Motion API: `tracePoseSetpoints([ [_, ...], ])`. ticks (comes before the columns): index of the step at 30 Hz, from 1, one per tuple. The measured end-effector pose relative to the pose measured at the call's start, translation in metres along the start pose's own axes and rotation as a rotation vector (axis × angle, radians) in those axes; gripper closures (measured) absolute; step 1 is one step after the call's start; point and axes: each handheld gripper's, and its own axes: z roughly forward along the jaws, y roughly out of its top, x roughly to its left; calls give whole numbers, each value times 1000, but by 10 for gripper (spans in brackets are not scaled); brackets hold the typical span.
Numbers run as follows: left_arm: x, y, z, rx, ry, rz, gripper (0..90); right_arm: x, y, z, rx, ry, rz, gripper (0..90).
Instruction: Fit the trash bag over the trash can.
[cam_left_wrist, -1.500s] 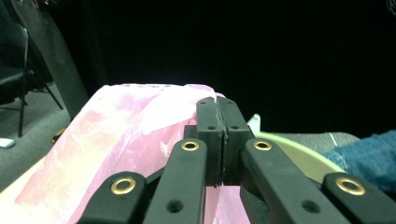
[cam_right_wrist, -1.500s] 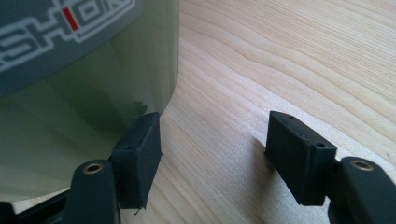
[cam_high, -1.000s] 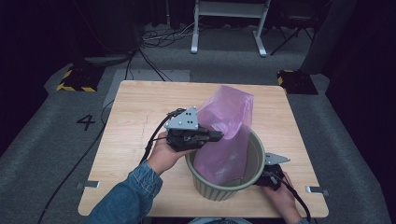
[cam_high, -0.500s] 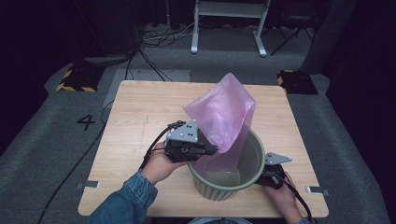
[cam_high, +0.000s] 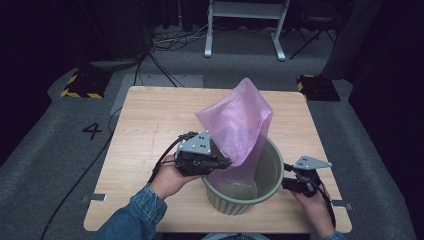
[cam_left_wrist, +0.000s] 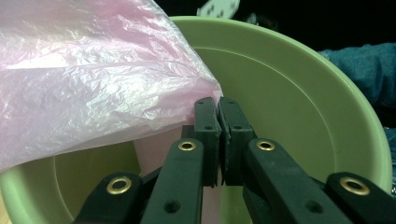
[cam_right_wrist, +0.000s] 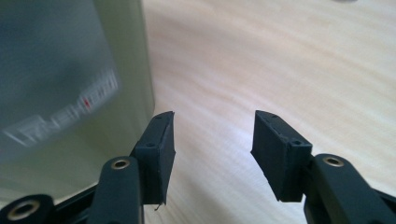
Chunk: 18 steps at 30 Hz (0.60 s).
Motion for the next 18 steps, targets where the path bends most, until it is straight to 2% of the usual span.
tracePoseSetpoints([
  [1,0,-1,0,5,2,0,870,-4,8,-10,-31,23,16,478],
  [3,-1,-2,1,17,7,3,870,-5,11,-13,-44,27,17,475],
  [6,-4,-4,1,43,25,1,870,-7,26,-27,-87,42,7,459],
  [12,-10,-6,-1,54,20,0,861,-10,57,-48,-153,67,-10,441],
  [14,-11,-6,-1,55,15,-1,859,-10,60,-50,-163,72,-13,437],
  [18,-14,-8,-2,67,8,-5,859,-8,81,-59,-195,105,-28,428],
])
